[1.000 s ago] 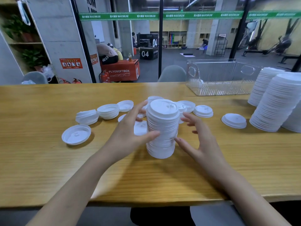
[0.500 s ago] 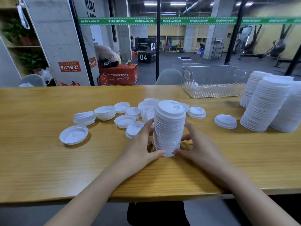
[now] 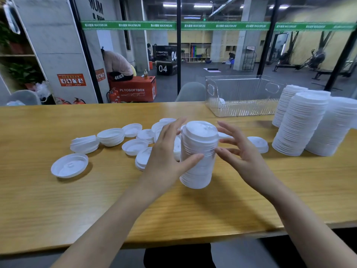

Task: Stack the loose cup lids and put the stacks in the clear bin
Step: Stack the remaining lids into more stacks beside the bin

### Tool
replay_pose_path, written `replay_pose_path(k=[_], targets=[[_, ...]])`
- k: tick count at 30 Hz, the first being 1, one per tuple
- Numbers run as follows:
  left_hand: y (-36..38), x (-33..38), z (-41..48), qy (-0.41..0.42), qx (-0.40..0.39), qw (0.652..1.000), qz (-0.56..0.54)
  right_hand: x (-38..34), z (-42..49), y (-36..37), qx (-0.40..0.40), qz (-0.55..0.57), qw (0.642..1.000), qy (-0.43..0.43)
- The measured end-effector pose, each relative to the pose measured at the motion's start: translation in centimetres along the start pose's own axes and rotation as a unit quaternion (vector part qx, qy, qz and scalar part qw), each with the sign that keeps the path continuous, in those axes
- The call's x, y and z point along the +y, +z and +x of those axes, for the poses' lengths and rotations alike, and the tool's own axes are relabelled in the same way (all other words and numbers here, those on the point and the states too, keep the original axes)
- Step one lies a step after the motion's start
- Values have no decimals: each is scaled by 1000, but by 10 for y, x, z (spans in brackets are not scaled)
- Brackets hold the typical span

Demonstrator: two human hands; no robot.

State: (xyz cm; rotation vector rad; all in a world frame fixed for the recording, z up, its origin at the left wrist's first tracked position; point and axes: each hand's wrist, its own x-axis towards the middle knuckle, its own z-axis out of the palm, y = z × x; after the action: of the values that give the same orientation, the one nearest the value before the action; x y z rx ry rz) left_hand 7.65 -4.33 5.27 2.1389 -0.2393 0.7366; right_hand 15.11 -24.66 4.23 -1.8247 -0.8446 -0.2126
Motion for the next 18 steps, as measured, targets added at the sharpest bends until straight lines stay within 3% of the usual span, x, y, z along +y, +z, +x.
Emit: replay_pose_path(k=[7,14,18], targets=[[-1,-6,10,8,-2,1000,-2,-2,12,16,7,48,999,-4],[-7,-9,7,15,-22,1000,-16,1,6,16,22,25,999,-33],[-33,-26,9,-13,5,1000,11,8,0,16,60,1,996,-62]])
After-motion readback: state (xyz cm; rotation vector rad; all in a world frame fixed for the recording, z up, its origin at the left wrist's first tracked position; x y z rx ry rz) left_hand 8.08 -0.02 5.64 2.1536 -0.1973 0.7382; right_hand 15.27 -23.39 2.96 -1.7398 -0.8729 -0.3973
